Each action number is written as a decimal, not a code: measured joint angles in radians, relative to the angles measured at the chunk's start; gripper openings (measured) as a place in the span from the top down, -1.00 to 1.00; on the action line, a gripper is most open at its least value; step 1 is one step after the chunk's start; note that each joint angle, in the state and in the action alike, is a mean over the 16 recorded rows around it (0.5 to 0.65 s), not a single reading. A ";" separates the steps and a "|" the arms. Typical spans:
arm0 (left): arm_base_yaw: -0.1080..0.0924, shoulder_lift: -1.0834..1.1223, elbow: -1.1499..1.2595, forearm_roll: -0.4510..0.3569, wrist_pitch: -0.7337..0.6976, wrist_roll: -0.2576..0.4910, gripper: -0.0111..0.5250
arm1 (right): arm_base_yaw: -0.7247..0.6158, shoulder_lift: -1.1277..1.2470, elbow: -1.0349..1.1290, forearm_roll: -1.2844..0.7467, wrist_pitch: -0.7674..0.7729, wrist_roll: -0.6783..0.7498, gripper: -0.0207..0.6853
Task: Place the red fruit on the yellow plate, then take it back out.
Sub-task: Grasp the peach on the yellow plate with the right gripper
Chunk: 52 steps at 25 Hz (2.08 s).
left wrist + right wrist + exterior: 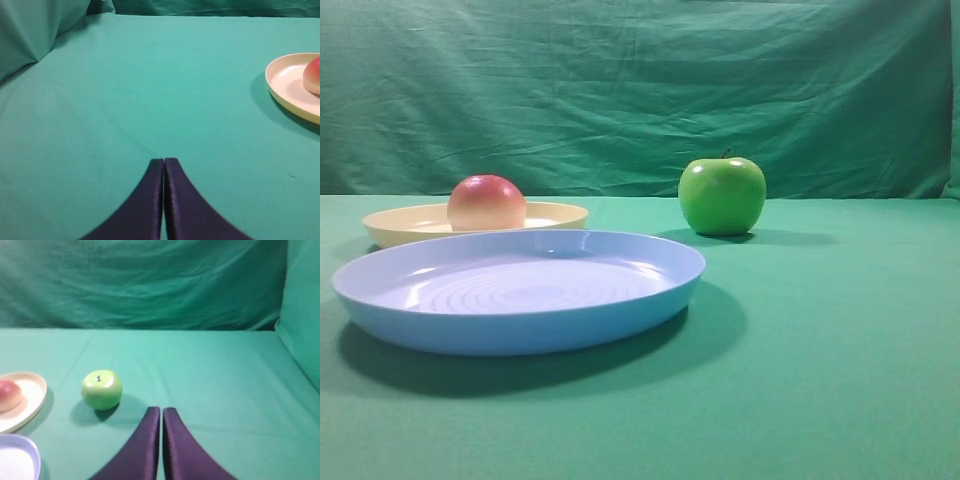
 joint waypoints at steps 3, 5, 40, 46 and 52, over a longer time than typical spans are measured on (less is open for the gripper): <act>0.000 0.000 0.000 0.000 0.000 0.000 0.96 | 0.073 0.128 -0.096 0.000 0.063 -0.018 0.94; 0.000 0.000 0.000 0.000 0.000 0.000 0.96 | 0.119 0.211 -0.151 0.001 0.095 -0.030 0.94; 0.000 0.000 0.000 0.000 0.000 0.000 0.96 | 0.310 1.160 -0.790 0.374 0.114 -0.415 0.94; 0.000 0.000 0.000 0.000 0.000 0.000 0.96 | 0.374 1.384 -1.046 0.378 0.143 -0.544 0.89; 0.000 0.000 0.000 0.000 0.000 0.000 0.96 | 0.433 1.585 -1.240 0.378 0.117 -0.624 0.49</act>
